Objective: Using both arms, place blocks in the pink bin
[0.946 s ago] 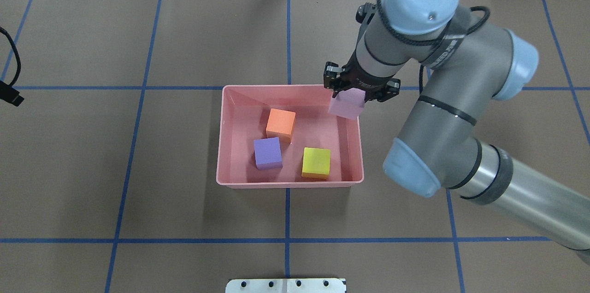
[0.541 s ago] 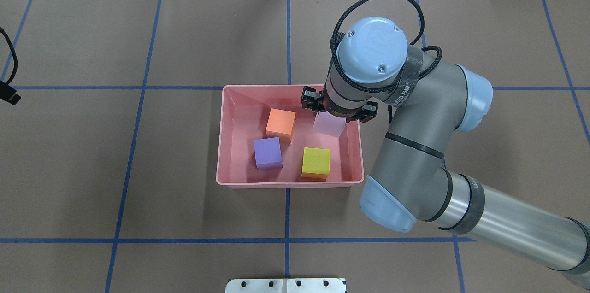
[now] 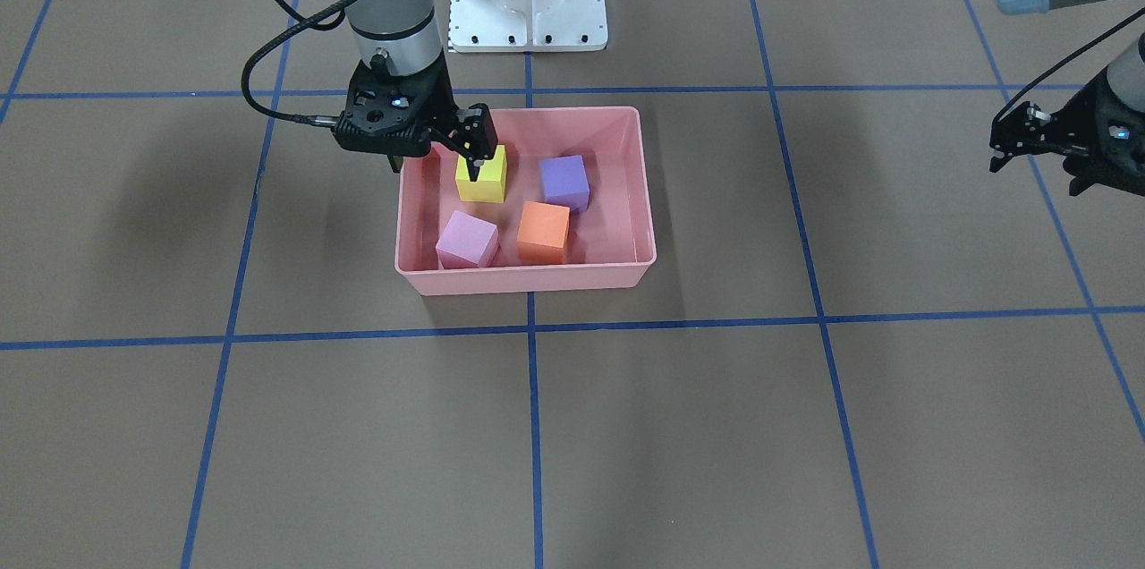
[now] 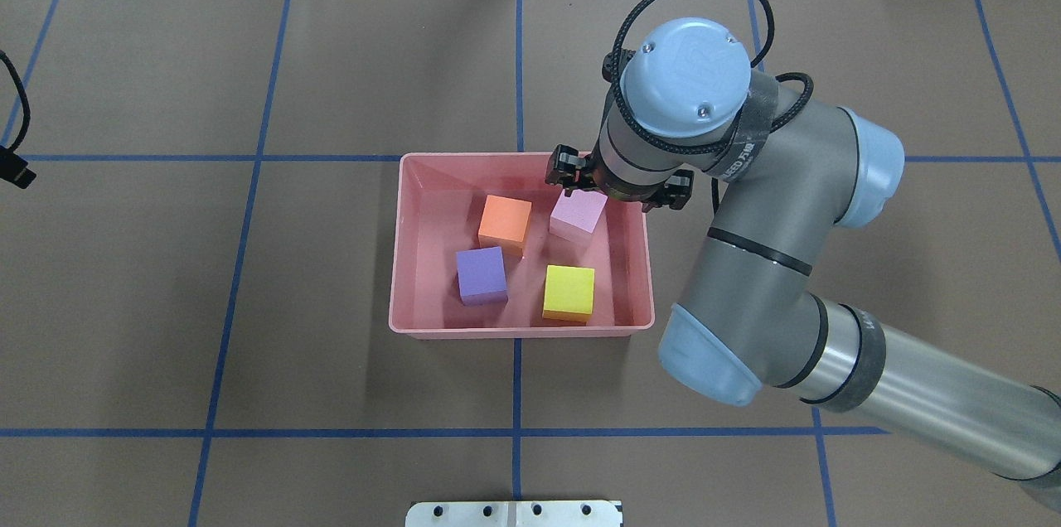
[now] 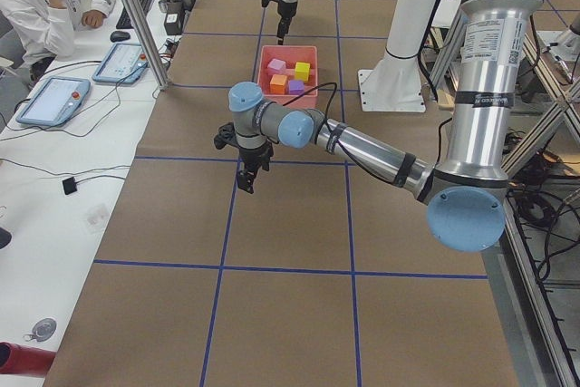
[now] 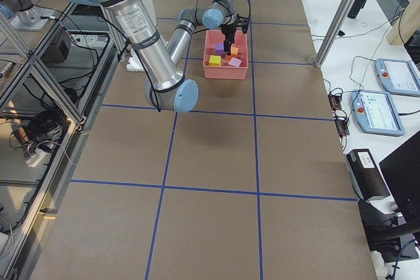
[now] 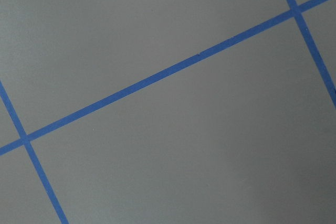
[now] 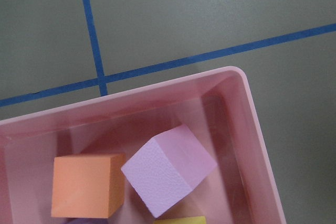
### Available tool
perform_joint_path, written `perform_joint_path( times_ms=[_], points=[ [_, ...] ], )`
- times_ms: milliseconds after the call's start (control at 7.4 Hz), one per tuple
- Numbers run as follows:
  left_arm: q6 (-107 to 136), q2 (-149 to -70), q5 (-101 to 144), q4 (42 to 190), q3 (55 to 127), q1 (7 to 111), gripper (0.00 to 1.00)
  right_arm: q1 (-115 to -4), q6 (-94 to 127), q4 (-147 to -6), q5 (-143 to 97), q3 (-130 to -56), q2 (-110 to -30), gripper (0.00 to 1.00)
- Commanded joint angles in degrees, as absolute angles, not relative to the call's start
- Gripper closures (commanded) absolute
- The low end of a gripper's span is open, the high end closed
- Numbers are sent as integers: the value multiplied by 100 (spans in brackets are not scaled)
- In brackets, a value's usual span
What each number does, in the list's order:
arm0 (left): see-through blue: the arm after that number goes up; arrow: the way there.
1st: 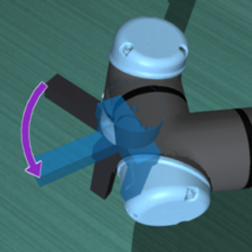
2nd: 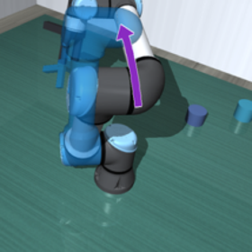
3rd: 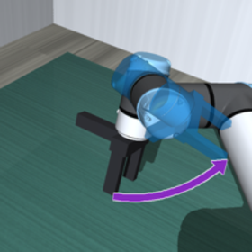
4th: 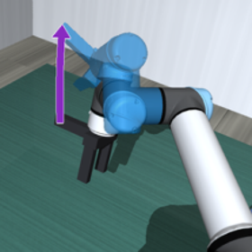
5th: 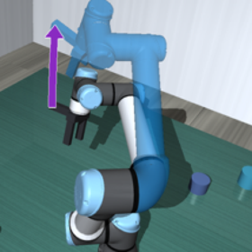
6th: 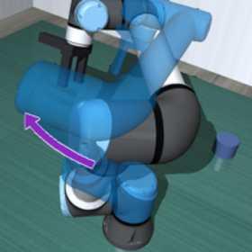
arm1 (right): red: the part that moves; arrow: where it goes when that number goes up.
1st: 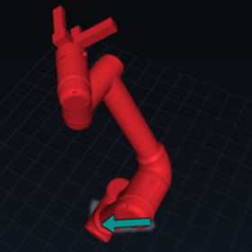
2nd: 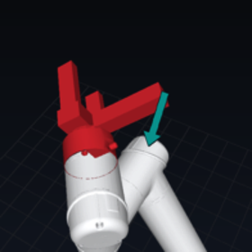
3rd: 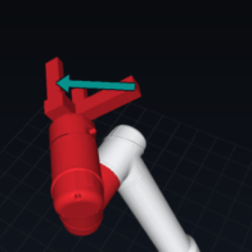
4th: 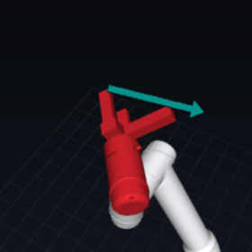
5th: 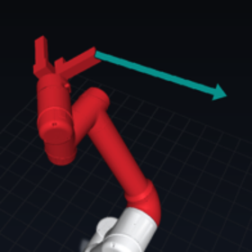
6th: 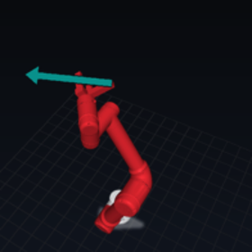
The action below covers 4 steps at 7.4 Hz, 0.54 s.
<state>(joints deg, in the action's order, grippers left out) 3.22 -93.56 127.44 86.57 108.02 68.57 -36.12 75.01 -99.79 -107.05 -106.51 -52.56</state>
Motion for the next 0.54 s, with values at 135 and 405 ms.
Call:
perform_joint_path(
  times_ms=[135, 405],
  points=[
    [-898, -9002, 12849, 8648, 10505, 7887, 0, -5276, 5037, -9976, -11887, -10652, -6087, 1],
    [-1684, -8668, 13576, 8648, 10074, 8977, 0, -6245, 3147, -9941, -12321, -10617, -6878, 1]
  ],
)
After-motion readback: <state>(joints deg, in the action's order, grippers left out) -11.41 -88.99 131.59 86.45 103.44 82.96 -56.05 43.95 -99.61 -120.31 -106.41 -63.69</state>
